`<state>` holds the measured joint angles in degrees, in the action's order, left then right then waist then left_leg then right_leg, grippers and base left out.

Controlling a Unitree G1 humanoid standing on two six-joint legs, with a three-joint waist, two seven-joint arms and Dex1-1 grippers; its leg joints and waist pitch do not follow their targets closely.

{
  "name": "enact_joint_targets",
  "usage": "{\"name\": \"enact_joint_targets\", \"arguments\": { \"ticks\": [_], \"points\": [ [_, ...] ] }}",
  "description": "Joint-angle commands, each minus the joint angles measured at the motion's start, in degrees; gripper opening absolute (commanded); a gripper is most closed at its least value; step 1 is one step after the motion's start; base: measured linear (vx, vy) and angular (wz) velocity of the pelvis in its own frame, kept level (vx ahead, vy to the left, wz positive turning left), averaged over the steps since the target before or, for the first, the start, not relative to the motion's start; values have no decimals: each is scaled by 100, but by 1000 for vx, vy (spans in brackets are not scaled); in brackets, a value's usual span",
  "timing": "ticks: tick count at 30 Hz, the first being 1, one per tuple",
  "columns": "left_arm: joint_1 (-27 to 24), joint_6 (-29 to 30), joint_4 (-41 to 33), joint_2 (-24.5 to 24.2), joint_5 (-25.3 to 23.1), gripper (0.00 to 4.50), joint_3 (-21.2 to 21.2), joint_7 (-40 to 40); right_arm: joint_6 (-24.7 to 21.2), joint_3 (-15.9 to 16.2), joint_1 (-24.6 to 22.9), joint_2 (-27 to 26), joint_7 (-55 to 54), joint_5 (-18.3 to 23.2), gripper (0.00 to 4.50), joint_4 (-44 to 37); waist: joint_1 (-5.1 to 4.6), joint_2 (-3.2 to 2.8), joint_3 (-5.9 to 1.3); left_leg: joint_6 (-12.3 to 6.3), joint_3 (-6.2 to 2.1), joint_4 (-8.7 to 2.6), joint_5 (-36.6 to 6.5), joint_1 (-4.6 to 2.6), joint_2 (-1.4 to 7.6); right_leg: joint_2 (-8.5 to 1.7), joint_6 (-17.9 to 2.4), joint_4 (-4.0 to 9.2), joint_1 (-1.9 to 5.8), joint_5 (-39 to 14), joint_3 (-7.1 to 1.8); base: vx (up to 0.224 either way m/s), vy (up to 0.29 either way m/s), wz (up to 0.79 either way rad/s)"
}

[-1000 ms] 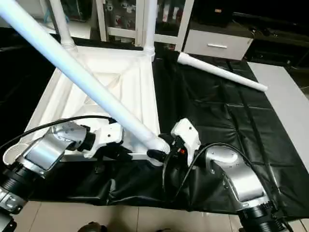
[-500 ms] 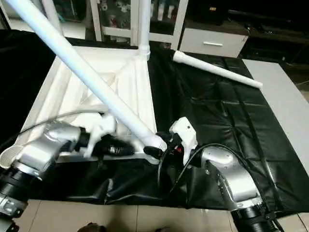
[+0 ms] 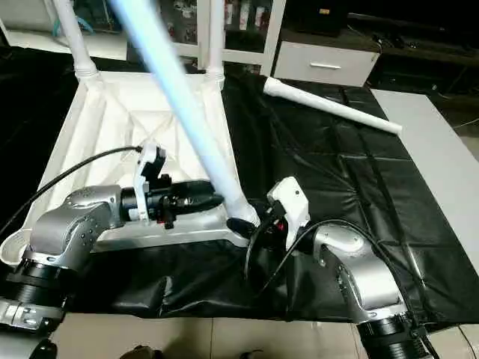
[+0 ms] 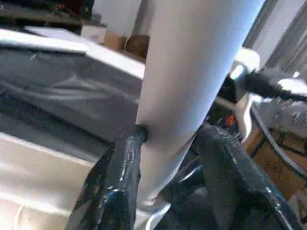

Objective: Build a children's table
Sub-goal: Insert table leg to table base

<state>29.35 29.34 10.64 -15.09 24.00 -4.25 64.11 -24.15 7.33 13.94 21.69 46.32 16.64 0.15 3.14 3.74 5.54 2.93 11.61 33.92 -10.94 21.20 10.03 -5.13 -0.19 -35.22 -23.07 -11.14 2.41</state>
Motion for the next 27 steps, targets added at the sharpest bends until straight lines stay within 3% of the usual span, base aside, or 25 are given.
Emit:
{"name": "enact_joint_targets", "arguments": {
  "ticks": [1, 5, 19, 20, 24, 27],
  "points": [
    [-1, -27, -336, 113, 215, 258, -77, 54, 35, 50, 83, -47, -58, 12, 253, -4, 26, -66, -371, -249, -152, -436, -939, -78, 332, -339, -1478, 384, 264, -686, -254, 0, 0, 0],
    [65, -21, -448, 145, 260, 288, -94, 26, 45, 40, 108, -55, -42, 4, 252, 16, 9, -61, -372, -223, -152, -435, -948, -84, 331, -332, -1415, 391, 255, -759, -257, 0, 0, 0],
    [607, -429, -62, 445, -6, 289, 64, -659, 27, 24, 156, -54, -27, -14, 252, -49, 8, -48, -379, -314, -152, -409, -783, -71, 323, -330, -1458, 371, 275, -493, -253, 0, 0, 0],
    [645, -452, 8, 471, -6, 262, 97, -705, 30, 21, 158, -57, -30, -13, 252, -50, 9, -43, -382, -348, -146, -401, -720, -71, 319, -327, -1483, 362, 277, -405, -252, 0, 0, 0],
    [672, -394, 25, 459, 71, 250, 122, -688, 43, 3, 180, -57, -34, -14, 252, -52, 15, -49, -386, -382, -149, -399, -693, -76, 322, -330, -1491, 358, 276, -403, -248, 0, 0, 0],
    [695, -334, -18, 430, 102, 216, 97, -661, 129, 26, 203, -42, -72, -113, 252, -57, 14, -53, -379, -359, -148, -406, -742, -78, 325, -323, -1492, 363, 268, -473, -246, 0, 0, 0]
  ]
}}
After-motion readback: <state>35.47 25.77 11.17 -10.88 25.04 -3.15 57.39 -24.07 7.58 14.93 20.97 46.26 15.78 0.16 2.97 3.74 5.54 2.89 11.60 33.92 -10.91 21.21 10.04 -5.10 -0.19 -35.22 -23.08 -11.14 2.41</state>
